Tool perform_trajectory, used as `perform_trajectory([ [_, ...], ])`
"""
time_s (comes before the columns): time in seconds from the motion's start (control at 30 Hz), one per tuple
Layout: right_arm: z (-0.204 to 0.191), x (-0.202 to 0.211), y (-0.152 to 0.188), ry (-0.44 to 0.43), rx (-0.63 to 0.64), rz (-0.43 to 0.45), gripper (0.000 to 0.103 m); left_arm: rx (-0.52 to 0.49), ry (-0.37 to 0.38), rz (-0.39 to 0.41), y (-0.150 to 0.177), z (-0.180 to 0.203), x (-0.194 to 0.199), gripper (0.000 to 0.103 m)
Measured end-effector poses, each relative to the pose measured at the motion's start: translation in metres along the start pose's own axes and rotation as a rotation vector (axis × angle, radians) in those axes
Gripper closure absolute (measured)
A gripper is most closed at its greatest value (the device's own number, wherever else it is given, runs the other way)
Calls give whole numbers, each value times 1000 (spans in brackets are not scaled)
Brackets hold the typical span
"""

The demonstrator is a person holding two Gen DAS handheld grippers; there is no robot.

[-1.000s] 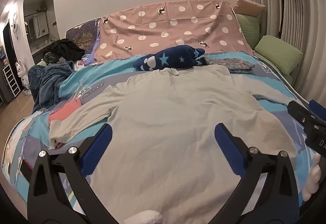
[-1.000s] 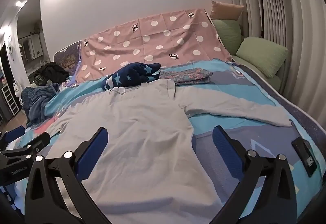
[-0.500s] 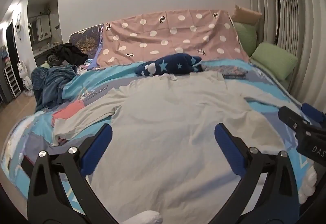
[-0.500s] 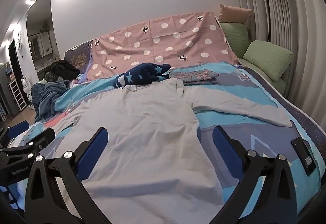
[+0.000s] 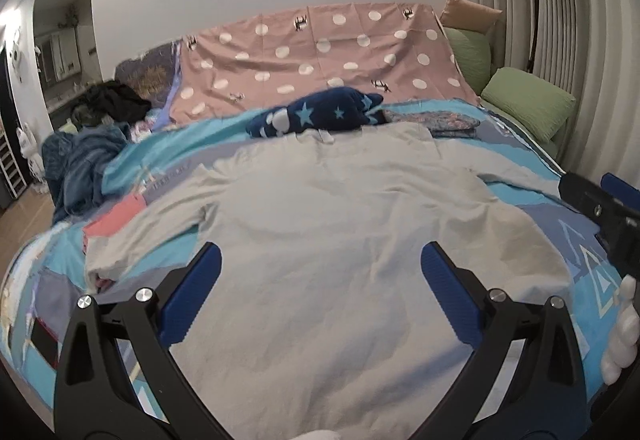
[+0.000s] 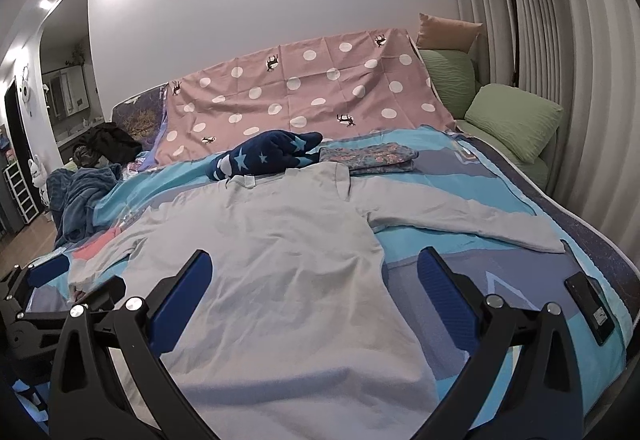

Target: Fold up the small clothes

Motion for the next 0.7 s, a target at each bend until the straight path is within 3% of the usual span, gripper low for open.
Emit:
perform_trajectory([
  [0.3, -11, -34, -2, -19, 7, -52, 1, 60, -5, -47, 3, -19, -32, 2],
  [0.7, -20, -63, 2, 0, 32, -108, 1, 74, 13, -43, 7, -29, -56, 2],
])
Point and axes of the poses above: each gripper's, at about its wrist camera, not at the fingertips, and x roughly against the way its jaws point, z to its right, y to its underside, the point moved 9 cm from there along -x, roughly the way its jaws point, and after that the axes turned 5 degrees about -z, right-handed, at the moved point
